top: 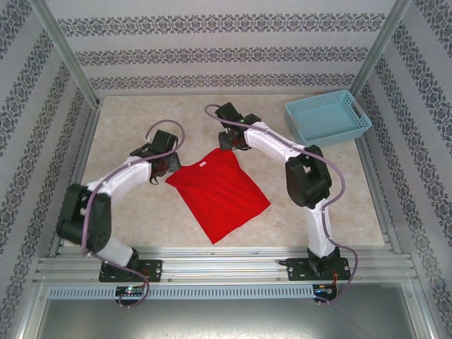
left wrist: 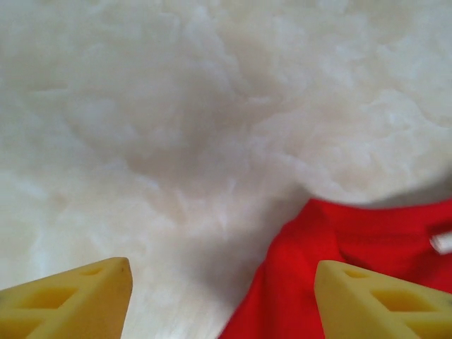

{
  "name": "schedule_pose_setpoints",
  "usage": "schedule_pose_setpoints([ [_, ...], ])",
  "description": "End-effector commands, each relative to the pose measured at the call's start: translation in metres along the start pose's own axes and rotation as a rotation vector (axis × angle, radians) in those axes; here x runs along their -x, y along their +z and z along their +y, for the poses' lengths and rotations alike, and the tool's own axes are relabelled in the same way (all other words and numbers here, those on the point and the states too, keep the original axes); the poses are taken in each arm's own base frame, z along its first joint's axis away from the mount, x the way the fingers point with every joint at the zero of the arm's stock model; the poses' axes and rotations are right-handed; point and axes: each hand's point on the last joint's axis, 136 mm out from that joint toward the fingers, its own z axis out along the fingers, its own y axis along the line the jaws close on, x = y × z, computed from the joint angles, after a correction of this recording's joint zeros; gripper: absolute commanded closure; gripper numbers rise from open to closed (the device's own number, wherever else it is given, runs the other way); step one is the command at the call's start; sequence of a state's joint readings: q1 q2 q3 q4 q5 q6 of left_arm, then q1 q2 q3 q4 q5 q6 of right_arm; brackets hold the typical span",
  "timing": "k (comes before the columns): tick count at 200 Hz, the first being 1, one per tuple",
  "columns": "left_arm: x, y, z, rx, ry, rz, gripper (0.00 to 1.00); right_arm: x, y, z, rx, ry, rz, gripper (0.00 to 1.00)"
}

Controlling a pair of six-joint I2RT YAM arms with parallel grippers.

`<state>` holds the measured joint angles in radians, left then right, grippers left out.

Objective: Fold the inside-out t-shirt
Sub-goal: Smooth out the T-shirt at the center of the table, then fold the T-shirt at the center of the table.

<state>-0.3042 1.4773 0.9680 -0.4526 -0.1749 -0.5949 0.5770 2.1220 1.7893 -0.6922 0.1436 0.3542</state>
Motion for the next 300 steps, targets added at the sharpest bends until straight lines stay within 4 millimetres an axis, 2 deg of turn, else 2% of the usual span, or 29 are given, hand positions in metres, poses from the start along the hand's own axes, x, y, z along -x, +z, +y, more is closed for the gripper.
schedule_pose_setpoints([
  [1,-0.013,-0.027,0.001,-0.062,-0.046,-0.031,0.26,-0.015,-0.024,0.004,0.111,-0.007,0.012,0.34],
  [25,-0.042,-0.025,-0.007,-0.155,-0.093,0.030,0.25,-0.034,-0.016,0.013,0.234,0.014,0.029,0.24],
  [58,-0.071,-0.001,-0.030,-0.233,-0.110,0.123,0.22,-0.047,0.010,0.008,0.209,0.006,0.073,0.20],
  [98,-0.076,0.030,-0.049,-0.273,-0.097,0.151,0.27,-0.056,0.042,0.009,0.195,0.009,0.125,0.20],
  [135,-0.076,0.052,-0.071,-0.316,-0.067,0.193,0.38,-0.071,0.060,0.017,0.195,0.028,0.182,0.26],
  [181,-0.074,0.060,-0.079,-0.327,-0.050,0.205,0.57,-0.097,0.065,0.037,0.230,0.048,0.229,0.46],
  [212,-0.070,0.056,-0.084,-0.358,-0.038,0.192,0.67,-0.109,0.056,0.047,0.231,0.036,0.228,0.60],
  [253,-0.072,0.049,-0.079,-0.372,-0.027,0.168,0.82,-0.125,0.039,0.037,0.216,0.086,0.198,0.80],
  [285,-0.073,0.035,-0.071,-0.397,-0.030,0.134,0.97,-0.130,0.016,0.026,0.235,0.131,0.141,0.93],
  [300,-0.073,0.025,-0.067,-0.412,-0.030,0.111,1.00,-0.130,0.002,0.022,0.256,0.145,0.101,0.99],
])
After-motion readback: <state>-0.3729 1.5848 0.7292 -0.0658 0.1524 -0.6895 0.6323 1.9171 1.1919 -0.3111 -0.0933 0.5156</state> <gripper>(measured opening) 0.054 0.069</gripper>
